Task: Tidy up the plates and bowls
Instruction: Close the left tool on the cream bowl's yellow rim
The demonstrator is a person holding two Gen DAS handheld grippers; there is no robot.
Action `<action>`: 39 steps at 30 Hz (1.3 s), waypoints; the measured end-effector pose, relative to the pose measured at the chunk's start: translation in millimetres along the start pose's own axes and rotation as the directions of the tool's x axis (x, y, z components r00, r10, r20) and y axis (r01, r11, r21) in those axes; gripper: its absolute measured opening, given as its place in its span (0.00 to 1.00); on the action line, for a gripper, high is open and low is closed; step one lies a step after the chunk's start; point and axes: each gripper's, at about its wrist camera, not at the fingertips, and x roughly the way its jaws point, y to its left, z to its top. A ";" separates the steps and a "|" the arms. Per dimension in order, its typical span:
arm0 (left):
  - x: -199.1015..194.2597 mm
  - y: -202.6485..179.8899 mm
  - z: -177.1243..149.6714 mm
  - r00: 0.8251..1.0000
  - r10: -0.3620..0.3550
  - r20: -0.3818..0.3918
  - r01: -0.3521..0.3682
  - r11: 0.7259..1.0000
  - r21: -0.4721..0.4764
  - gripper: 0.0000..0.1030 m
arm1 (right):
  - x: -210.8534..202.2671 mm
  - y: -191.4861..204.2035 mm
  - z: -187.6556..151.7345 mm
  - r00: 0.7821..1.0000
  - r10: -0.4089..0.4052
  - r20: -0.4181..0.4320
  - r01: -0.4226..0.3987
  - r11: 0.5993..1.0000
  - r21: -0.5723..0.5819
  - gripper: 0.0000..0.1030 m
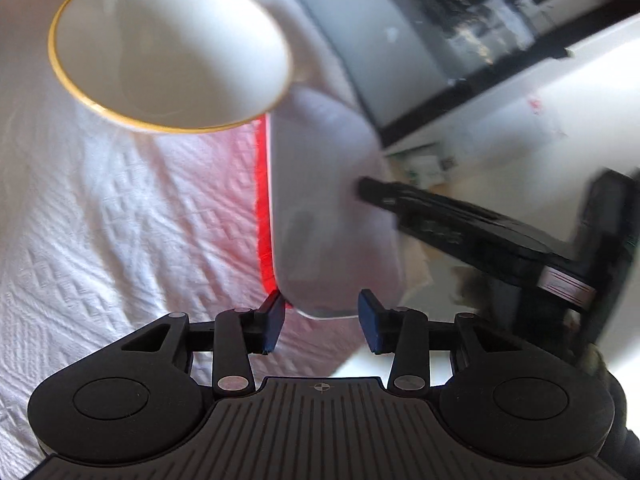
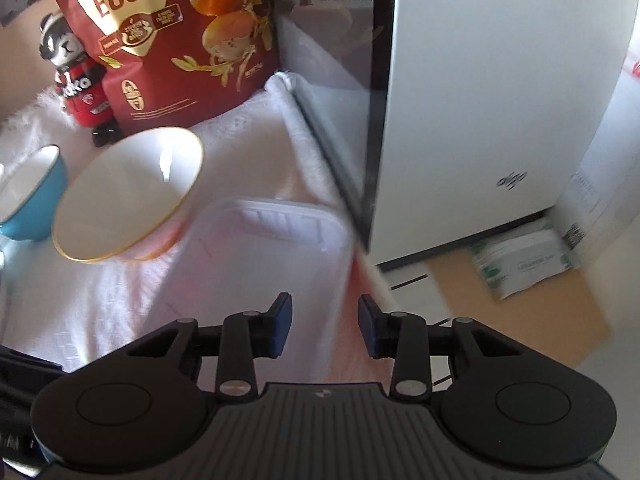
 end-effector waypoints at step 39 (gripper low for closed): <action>-59.1 77.5 73.8 0.857 0.434 0.276 -0.330 0.876 -0.353 0.42 | 71.1 68.6 111.5 0.968 0.252 -0.014 -0.252 0.965 -0.075 0.55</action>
